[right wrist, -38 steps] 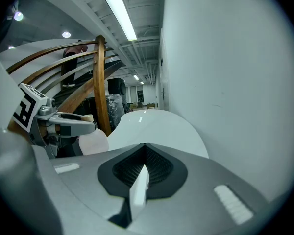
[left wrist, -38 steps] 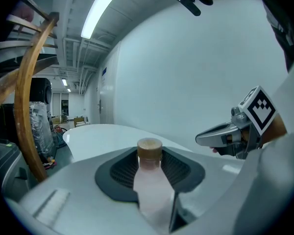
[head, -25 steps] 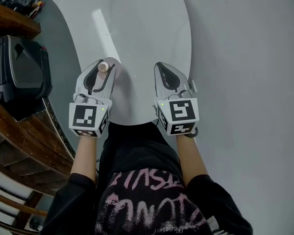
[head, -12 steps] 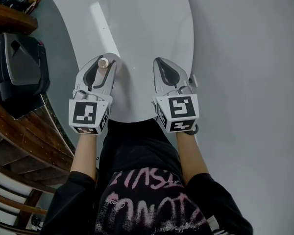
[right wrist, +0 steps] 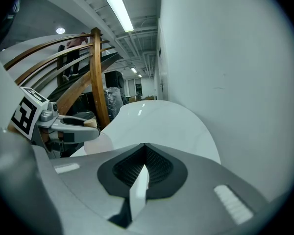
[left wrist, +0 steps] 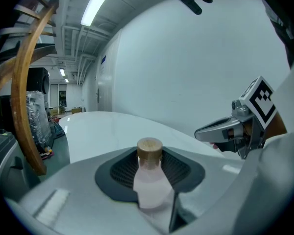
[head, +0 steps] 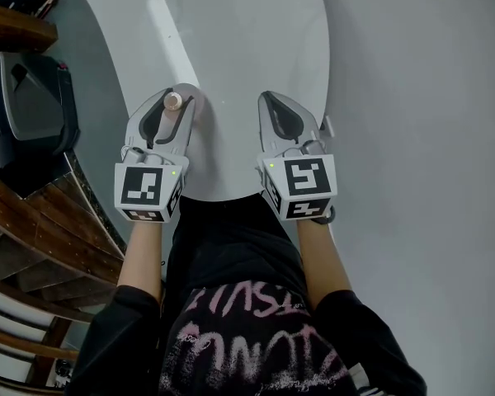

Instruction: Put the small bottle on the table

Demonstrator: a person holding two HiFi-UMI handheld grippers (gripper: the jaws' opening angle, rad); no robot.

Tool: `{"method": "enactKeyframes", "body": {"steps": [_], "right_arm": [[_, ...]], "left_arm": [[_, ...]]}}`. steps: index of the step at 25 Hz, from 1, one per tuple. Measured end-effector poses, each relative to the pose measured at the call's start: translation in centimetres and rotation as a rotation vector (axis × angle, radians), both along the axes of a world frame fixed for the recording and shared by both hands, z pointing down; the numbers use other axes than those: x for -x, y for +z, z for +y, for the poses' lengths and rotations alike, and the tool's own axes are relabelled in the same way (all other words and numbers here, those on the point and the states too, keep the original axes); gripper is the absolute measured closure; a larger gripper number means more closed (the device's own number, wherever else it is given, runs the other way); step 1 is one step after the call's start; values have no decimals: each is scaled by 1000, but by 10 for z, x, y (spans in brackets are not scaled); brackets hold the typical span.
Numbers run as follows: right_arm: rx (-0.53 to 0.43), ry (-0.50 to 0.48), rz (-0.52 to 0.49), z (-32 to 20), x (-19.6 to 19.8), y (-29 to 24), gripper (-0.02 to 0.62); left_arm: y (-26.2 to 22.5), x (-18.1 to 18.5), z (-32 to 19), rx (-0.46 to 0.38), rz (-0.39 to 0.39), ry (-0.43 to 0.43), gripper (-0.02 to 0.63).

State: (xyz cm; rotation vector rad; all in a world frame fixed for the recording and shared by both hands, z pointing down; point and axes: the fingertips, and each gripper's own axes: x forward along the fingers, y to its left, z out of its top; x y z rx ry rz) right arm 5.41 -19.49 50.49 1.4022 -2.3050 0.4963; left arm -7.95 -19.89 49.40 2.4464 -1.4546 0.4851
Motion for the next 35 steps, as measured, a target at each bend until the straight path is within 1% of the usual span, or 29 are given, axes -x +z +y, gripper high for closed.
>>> {"method": "enactKeyframes", "body": {"steps": [18,35], "right_arm": [[28,-8,2,4,9,10,578],[43,-4,5,2,7,16,578]], "left_arm": [[14,2,2,25,3,2,452],[17,0,1,24,-3,4,452]]}}
